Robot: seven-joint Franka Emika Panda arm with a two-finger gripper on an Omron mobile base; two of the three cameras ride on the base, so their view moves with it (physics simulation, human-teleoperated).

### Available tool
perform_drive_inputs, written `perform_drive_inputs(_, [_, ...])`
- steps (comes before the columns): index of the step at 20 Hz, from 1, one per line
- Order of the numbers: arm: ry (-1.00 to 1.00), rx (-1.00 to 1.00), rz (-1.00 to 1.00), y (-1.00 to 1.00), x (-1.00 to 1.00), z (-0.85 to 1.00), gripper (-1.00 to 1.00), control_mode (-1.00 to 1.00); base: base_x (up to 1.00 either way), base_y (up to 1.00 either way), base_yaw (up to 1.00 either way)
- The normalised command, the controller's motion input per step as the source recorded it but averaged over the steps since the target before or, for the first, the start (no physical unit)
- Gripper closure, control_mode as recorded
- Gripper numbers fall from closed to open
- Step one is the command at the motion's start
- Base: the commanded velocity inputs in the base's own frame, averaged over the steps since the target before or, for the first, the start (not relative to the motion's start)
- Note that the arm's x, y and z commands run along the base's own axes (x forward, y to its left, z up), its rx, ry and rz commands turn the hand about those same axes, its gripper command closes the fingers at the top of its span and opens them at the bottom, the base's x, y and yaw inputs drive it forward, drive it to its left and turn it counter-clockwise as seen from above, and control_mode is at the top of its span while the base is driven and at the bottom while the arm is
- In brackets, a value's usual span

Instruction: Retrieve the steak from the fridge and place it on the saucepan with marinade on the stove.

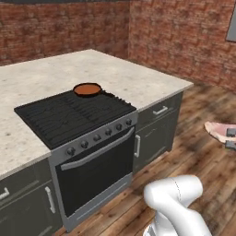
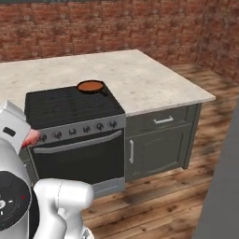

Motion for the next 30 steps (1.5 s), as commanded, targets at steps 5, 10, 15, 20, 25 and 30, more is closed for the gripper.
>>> perform_drive_inputs(5, [0.00,0.00,0.00,0.00,0.00,0.00,1.00,1.00,0.55,0.00,0.24])
perform_drive_inputs(10, [0.00,0.00,0.00,0.00,0.00,0.00,1.00,1.00,0.74,0.00,0.20])
perform_drive_inputs(15, [0.00,0.00,0.00,0.00,0.00,0.00,1.00,1.00,0.62,0.00,0.17])
perform_drive_inputs(20, [0.00,0.00,0.00,0.00,0.00,0.00,1.00,1.00,0.02,-0.20,0.11])
perform_drive_inputs(25, [0.00,0.00,0.00,0.00,0.00,0.00,1.00,1.00,-0.11,-0.51,0.11])
perform_drive_inputs(30, [0.00,0.00,0.00,0.00,0.00,0.00,1.00,1.00,-0.06,-0.59,0.10])
